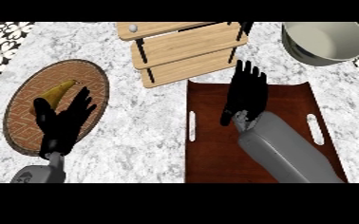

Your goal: Pick the sweet potato from the tray and place it in the tiered shelf

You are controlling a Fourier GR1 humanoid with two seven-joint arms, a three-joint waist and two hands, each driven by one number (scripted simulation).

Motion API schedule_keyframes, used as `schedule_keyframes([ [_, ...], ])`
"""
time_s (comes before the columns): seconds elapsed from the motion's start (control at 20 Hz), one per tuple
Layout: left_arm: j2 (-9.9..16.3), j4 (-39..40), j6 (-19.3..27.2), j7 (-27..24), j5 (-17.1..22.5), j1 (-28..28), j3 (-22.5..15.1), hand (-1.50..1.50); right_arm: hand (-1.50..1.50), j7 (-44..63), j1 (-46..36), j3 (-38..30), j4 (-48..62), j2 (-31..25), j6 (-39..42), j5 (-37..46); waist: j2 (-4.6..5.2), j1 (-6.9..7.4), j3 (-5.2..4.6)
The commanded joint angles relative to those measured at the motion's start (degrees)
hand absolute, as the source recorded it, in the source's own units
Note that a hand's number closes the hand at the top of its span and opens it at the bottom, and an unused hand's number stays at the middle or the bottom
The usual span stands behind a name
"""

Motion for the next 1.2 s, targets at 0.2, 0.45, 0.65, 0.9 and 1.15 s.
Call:
schedule_keyframes([
  [0.2, 0.4, 3.3, -2.2, -1.8, 0.3, 3.8, 0.8, 0.0, -1.5, 13.6, 0.1, -1.2, 5.4, 7.5, 3.0, 8.2, 0.27, -0.56, -0.37],
  [0.45, 0.0, 3.6, -1.7, 1.1, 0.2, 0.7, 1.0, 0.0, -1.5, 10.9, 1.9, -4.0, 6.5, 8.8, 2.8, 11.8, 0.36, -1.0, -0.32],
  [0.65, -0.6, 0.5, -0.5, 1.4, -0.6, 2.1, 0.6, 0.0, -1.5, 9.2, 3.8, -5.7, 7.8, 9.3, 4.6, 14.6, 0.26, -0.8, -0.29],
  [0.9, -1.6, -1.2, -0.2, 2.2, -1.4, 3.6, -0.6, 0.0, -1.5, 8.8, 5.9, -7.2, 9.9, 10.7, 2.3, 20.8, 0.2, -0.69, -0.27],
  [1.15, -0.6, 3.3, -2.5, 0.2, -0.6, 2.4, 1.8, 0.0, -1.5, 2.2, 5.6, -11.4, 14.0, 10.4, 1.0, 23.8, 0.52, -0.46, -0.28],
])
